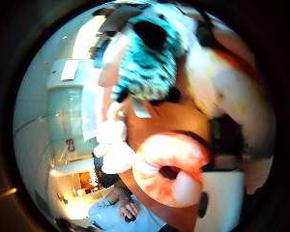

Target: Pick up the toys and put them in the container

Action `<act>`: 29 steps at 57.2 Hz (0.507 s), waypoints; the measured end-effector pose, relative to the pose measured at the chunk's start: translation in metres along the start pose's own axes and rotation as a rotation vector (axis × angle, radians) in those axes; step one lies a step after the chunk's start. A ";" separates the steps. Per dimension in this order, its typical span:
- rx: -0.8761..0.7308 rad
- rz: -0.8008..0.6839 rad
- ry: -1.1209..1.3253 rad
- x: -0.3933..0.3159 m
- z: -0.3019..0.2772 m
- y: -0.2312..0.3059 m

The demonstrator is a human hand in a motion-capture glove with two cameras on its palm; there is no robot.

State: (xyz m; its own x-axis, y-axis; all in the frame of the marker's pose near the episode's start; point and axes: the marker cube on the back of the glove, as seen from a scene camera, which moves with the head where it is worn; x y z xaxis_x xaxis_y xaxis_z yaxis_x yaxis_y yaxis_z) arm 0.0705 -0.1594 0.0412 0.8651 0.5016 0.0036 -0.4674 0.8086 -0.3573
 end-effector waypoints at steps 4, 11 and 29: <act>0.111 0.033 -0.008 0.004 -0.026 -0.012; 0.216 0.099 0.007 0.002 -0.069 -0.030; 0.219 -0.197 0.021 -0.201 -0.108 -0.071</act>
State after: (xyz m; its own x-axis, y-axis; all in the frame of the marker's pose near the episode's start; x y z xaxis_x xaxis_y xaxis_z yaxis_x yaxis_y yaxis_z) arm -0.0506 -0.3514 -0.0351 0.9455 0.3241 0.0323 -0.3166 0.9379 -0.1419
